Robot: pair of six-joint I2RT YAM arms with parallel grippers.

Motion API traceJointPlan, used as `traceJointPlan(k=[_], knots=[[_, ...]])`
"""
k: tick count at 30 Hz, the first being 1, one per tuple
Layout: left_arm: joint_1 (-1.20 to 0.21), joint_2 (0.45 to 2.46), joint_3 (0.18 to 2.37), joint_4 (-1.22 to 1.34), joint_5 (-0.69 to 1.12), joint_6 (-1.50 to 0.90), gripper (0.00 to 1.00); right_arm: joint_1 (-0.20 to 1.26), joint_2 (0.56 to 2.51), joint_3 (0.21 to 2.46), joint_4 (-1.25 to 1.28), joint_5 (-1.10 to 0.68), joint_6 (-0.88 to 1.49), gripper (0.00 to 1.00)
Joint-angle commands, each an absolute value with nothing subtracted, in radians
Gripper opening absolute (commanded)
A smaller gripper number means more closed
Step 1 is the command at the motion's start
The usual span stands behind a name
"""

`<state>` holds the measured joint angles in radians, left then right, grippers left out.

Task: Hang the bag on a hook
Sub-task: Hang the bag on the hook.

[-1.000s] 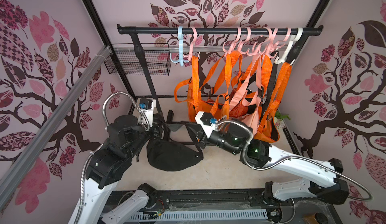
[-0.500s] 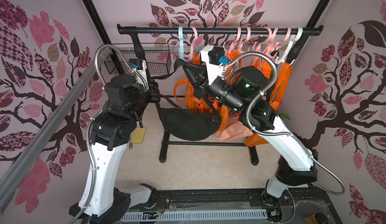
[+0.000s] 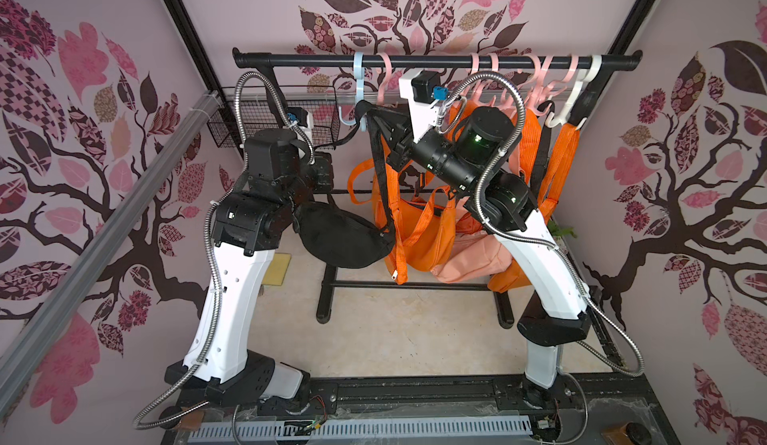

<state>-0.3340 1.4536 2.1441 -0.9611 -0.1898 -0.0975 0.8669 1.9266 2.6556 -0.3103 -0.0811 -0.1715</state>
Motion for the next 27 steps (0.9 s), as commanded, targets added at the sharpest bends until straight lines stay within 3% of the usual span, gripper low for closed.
traceJointPlan(k=[1,15,27], knots=[[-0.329,1.452,2.200,-0.944,-0.178,-0.096,0.00,0.832,1.975,2.695,-0.253,-0.134,-0.135,0.00],[-0.248,1.529,2.194,-0.943,-0.101,-0.128,0.00,0.758,2.030,2.696,-0.267,-0.219,-0.066,0.00],[-0.247,1.457,1.964,-0.874,-0.087,-0.145,0.00,0.758,1.955,2.514,-0.275,-0.218,-0.052,0.00]])
